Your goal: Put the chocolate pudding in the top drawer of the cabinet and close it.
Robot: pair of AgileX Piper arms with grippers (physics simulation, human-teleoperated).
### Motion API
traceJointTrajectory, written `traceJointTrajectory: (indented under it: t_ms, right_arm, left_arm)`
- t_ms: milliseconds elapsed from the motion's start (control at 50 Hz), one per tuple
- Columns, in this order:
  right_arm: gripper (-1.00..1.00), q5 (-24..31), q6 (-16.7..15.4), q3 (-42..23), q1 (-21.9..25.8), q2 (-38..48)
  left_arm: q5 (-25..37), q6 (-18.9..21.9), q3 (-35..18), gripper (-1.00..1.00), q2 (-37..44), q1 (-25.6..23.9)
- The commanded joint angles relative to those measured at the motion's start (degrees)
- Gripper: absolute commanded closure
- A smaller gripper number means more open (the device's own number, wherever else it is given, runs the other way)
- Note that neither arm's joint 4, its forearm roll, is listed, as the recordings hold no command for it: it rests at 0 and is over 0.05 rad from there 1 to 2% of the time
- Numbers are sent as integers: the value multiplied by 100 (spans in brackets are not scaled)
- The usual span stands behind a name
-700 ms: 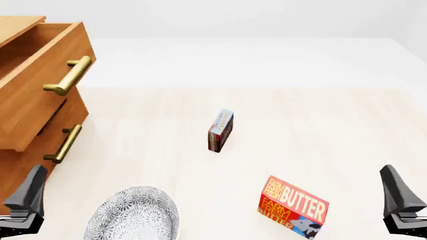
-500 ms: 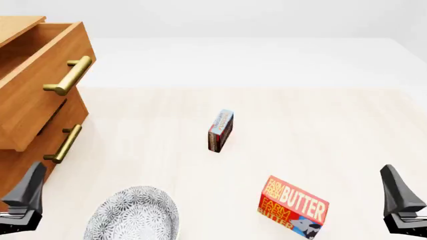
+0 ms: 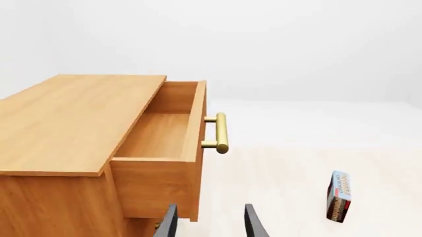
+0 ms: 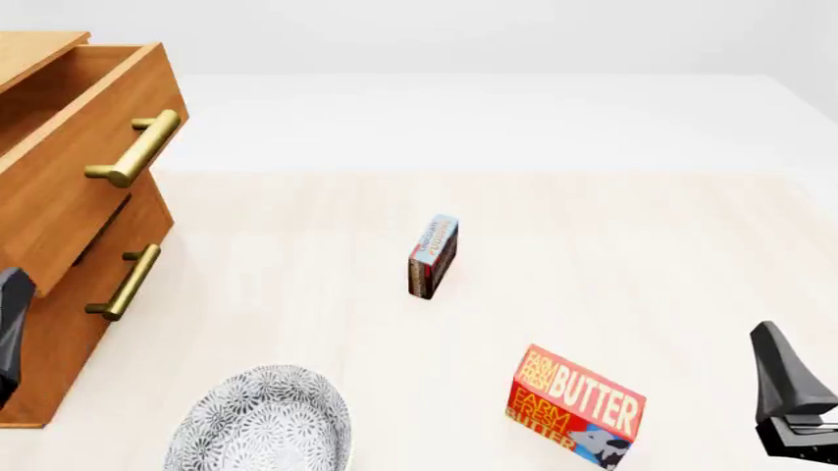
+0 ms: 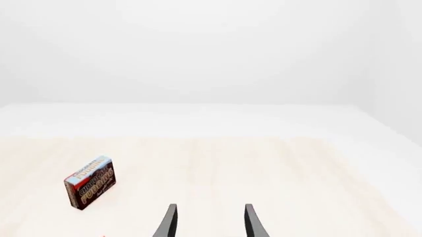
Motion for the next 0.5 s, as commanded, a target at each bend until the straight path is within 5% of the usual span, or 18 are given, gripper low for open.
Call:
traceJointTrajectory:
  t_ms: [20, 500]
  right_arm:
    - [-100, 24, 38, -8, -50, 1]
    - [-100, 26, 96, -40, -84, -4]
  left_arm:
    - [1070, 52, -1458, -100, 374, -28]
    - [2127, -45, -3409, -100, 1802, -273]
